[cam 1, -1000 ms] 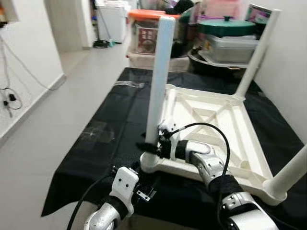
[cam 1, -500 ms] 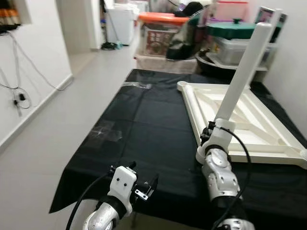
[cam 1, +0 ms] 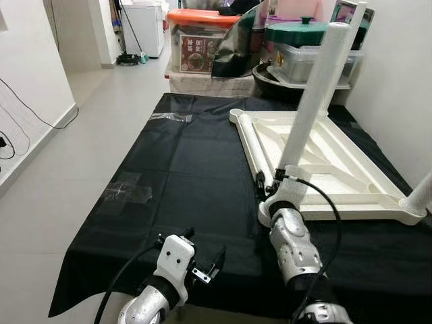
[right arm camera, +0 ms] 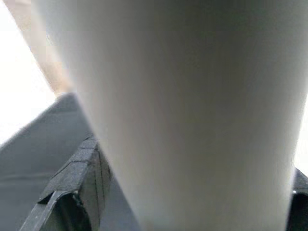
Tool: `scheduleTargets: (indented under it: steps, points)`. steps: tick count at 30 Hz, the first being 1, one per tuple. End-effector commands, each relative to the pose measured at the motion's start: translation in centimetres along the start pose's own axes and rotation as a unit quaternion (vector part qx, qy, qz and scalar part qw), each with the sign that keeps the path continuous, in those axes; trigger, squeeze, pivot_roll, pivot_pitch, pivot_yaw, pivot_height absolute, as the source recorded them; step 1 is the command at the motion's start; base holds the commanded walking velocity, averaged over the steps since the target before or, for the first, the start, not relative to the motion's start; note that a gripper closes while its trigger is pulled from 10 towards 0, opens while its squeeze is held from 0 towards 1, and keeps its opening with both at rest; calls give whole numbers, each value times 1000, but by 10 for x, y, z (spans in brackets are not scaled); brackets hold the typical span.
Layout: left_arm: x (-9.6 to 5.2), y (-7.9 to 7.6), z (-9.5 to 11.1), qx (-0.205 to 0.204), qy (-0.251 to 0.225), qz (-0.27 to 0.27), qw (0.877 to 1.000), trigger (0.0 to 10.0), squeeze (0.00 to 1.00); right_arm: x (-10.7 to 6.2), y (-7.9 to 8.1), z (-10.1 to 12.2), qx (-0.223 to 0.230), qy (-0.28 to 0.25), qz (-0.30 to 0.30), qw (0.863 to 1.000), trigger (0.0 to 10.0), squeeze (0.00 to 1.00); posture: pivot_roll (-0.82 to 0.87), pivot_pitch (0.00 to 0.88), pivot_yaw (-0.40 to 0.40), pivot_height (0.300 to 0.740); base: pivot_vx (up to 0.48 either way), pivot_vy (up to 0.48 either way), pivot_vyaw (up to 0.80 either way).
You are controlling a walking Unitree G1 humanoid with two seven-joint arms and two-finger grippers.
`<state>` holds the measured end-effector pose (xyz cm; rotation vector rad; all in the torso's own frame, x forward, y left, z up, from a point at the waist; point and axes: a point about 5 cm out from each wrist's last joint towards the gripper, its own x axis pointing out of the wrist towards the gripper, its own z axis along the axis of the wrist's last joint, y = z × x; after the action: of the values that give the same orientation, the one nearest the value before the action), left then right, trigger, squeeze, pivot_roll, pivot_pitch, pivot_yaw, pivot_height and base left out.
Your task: Building children table
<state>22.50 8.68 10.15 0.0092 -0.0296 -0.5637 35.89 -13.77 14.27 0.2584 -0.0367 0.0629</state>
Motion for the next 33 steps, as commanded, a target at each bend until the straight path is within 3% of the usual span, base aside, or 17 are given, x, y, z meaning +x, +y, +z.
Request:
scheduleTargets:
  steps: [1,3,4,6,7,9,15,18,19,20,21,22,24,26,29,30,33]
  points:
    - [0,-1,-2,-5,5,-2,1000,10000,0,4,11,2,41,11,117,992,10000,0,104,0,-69,740,0,0,0]
    - [0,-1,-2,-5,5,-2,1000,10000,0,-2,16,1,61,66,289,953,10000,0,104,0,-69,740,0,0,0]
    - [0,-1,-2,-5,5,-2,1000,10000,0,-2,16,1,61,66,289,953,10000,0,104,0,-69,740,0,0,0]
    - [0,-1,-2,-4,6,-2,1000,10000,0,-14,21,4,44,114,440,890,10000,0,108,0,-71,740,0,0,0]
    - [0,-1,-2,-4,6,-2,1000,10000,0,-14,21,4,44,114,440,890,10000,0,108,0,-71,740,0,0,0]
    - [0,-1,-3,-3,6,-2,1000,10000,0,-25,24,4,17,149,526,837,10000,0,108,0,-71,740,0,0,0]
    - [0,-1,-3,-3,6,-2,1000,10000,0,-29,29,4,-3,174,575,799,10000,0,112,0,-75,740,0,0,0]
    - [-1,-2,-4,-3,7,-2,1000,10000,0,-28,44,-2,-47,182,621,761,10000,0,117,0,-77,740,0,0,0]
    - [-1,-2,-4,-3,7,-2,1000,10000,0,-28,44,-2,-47,182,621,761,10000,0,117,0,-77,740,0,0,0]
    - [-1,-2,-4,-3,7,-2,1000,10000,0,-26,49,-3,-61,175,621,762,4314,0,117,0,-77,740,0,0,0]
    - [-1,-2,-4,-3,7,-2,1000,10000,0,-26,49,-3,-61,175,621,762,4314,0,117,0,-77,740,0,0,0]
    - [-1,-2,-4,-2,8,-2,1000,10000,0,-24,52,-4,-65,171,610,771,0,0,117,0,-77,740,0,0,0]
    - [-1,-2,-5,-3,8,-3,1000,10000,0,-17,55,-5,-85,142,560,812,0,0,116,0,-77,740,0,0,0]
    - [-1,-2,-5,-3,8,-3,1000,10000,0,-15,55,-6,-89,133,541,826,0,0,116,0,-77,740,0,0,0]
    - [-2,-2,-5,-4,9,-4,1000,10000,0,1,39,-4,-82,109,366,921,0,0,104,0,-68,740,0,0,0]
    - [-2,-2,-5,-4,9,-4,1000,10000,0,1,39,-4,-82,109,366,921,0,0,104,0,-68,740,0,0,0]
    - [-2,-3,-5,-5,9,-7,1000,10000,0,12,12,0,-76,78,148,983,0,0,98,0,-63,740,0,0,0]
